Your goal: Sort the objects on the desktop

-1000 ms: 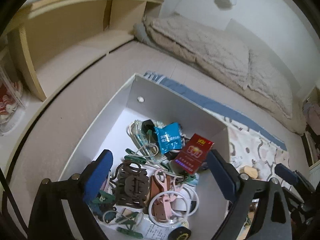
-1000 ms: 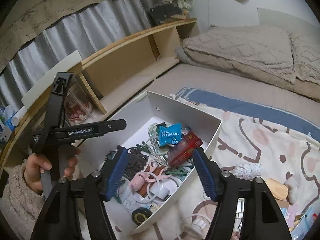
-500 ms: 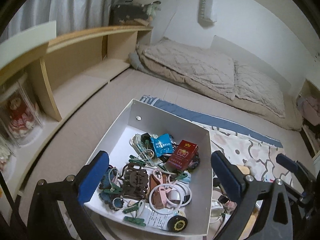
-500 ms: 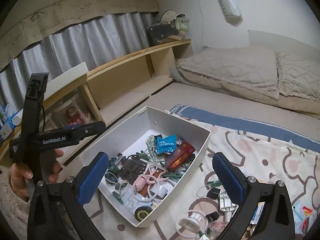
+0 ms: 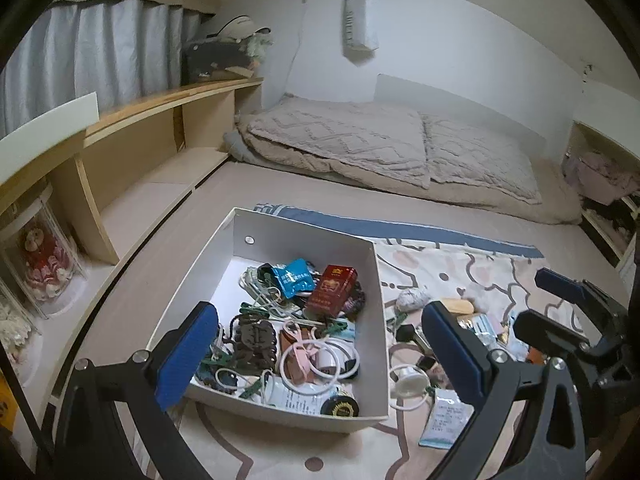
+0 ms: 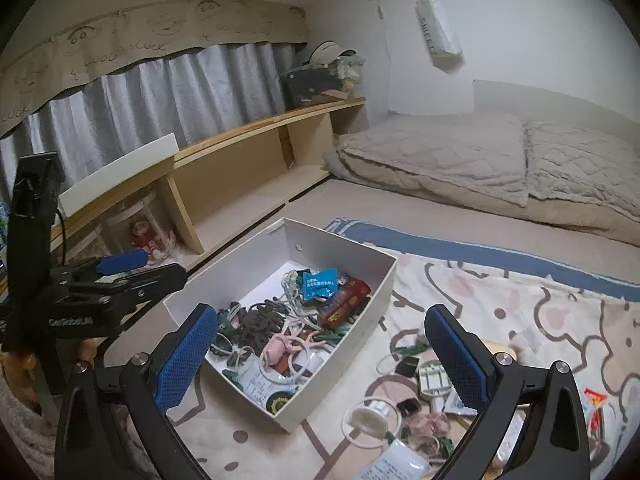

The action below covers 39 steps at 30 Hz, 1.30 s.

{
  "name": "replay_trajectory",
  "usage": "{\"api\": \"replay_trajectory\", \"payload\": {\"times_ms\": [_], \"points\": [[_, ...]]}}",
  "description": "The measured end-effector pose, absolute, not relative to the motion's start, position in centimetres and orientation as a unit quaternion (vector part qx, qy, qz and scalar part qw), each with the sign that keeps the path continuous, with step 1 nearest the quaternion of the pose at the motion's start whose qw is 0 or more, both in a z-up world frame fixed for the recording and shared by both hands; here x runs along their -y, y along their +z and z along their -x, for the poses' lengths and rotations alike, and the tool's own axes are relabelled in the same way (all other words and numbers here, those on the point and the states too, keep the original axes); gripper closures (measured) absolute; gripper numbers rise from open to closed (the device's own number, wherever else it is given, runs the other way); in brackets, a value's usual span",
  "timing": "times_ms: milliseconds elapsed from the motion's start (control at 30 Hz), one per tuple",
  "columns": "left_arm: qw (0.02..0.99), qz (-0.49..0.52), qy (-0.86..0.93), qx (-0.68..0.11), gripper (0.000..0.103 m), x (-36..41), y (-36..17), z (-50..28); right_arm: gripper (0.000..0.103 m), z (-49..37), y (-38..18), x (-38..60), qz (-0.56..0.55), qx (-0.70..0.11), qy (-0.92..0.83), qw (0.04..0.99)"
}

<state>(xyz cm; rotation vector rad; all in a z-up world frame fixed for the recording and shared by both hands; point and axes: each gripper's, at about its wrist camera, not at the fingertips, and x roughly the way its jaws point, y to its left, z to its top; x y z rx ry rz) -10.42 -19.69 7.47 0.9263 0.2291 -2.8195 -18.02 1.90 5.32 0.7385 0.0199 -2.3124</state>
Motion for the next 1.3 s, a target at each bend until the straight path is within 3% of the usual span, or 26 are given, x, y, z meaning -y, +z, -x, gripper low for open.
{"api": "replay_trajectory", "payload": {"times_ms": [1300], "points": [[0.116, -0.351, -0.929, -0.019, 0.001, 16.9, 4.3, 6.2, 0.000, 13.8, 2.8, -5.0, -0.297, -0.031, -0.904, 0.306]]}}
